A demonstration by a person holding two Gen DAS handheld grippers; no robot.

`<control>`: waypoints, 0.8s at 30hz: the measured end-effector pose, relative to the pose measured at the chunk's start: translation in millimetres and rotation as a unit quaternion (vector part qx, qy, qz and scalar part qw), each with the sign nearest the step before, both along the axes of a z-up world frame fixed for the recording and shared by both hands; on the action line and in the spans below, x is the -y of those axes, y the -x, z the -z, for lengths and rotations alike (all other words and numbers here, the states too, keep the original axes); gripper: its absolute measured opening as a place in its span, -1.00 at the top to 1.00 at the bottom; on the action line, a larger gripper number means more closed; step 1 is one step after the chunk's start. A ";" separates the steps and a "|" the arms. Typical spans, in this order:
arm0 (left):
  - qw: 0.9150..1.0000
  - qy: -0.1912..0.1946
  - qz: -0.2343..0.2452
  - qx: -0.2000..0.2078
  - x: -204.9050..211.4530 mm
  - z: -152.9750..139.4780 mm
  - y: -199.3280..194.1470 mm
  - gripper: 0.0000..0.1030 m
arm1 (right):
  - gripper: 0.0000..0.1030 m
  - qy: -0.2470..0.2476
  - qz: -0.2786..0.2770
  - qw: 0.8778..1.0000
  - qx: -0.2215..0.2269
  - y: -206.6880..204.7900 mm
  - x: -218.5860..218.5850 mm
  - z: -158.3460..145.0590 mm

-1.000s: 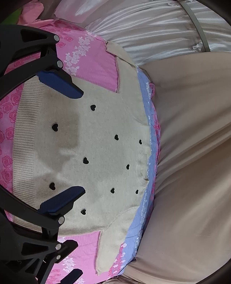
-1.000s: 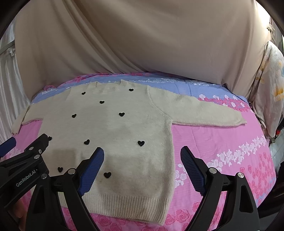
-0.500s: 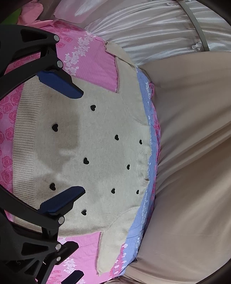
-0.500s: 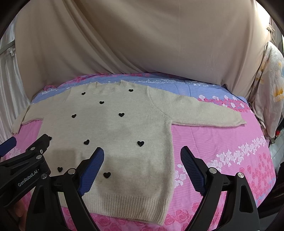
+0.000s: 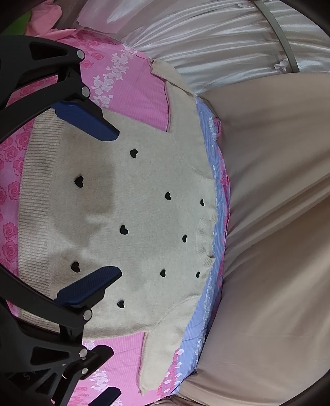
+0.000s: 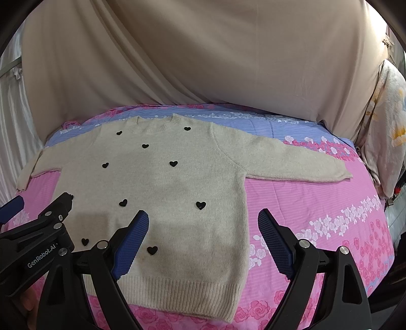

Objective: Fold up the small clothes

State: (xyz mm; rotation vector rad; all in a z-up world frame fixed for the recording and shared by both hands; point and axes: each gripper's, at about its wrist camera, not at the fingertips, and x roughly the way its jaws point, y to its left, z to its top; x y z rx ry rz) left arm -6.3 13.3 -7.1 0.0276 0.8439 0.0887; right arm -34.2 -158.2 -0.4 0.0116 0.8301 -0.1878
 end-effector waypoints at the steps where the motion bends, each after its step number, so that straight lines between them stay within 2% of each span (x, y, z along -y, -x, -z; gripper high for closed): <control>1: 1.000 0.001 0.001 0.000 -0.1 0.0 0.1 -0.88 | -0.66 0.001 0.000 1.000 -0.001 0.0 -0.1 0.1; 24: 1.000 0.000 0.008 -0.003 4.0 2.4 -3.6 -0.88 | -0.66 0.001 0.000 1.000 -0.003 0.1 3.8 2.6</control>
